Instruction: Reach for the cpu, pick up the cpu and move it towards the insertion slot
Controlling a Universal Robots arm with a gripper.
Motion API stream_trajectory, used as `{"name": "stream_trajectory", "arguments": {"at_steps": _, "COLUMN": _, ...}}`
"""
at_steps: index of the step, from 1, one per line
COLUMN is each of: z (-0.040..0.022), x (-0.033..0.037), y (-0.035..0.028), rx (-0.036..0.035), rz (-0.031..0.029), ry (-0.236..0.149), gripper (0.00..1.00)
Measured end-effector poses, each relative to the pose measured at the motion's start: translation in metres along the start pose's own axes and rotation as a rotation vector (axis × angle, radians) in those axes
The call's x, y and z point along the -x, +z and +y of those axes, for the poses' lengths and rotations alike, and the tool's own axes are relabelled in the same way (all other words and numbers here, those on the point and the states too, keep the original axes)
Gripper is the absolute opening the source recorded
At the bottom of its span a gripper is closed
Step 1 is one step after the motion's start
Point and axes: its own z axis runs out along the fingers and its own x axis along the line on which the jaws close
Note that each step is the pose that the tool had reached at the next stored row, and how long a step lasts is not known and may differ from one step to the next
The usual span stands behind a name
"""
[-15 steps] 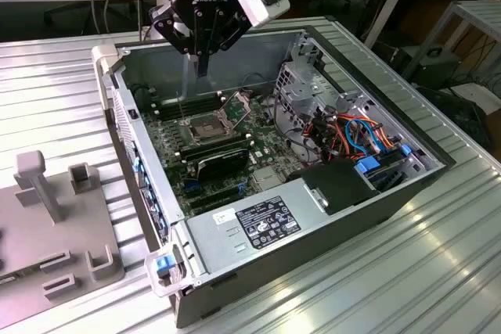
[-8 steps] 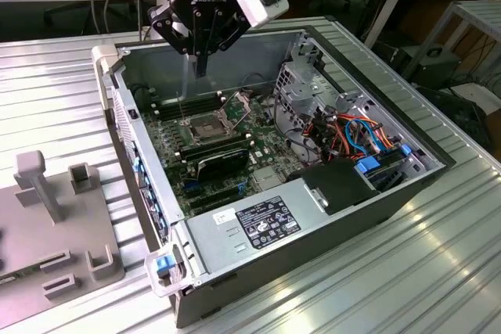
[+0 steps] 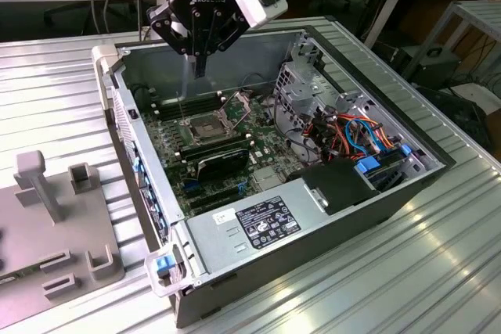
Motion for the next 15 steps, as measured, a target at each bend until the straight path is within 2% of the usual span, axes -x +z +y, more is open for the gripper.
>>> {"name": "stream_trajectory", "arguments": {"at_steps": 15, "z": -0.0002, "x": -0.0023, "y": 0.0001, "rx": -0.0008, "rz": 0.007, "ry": 0.0, "gripper": 0.11}}
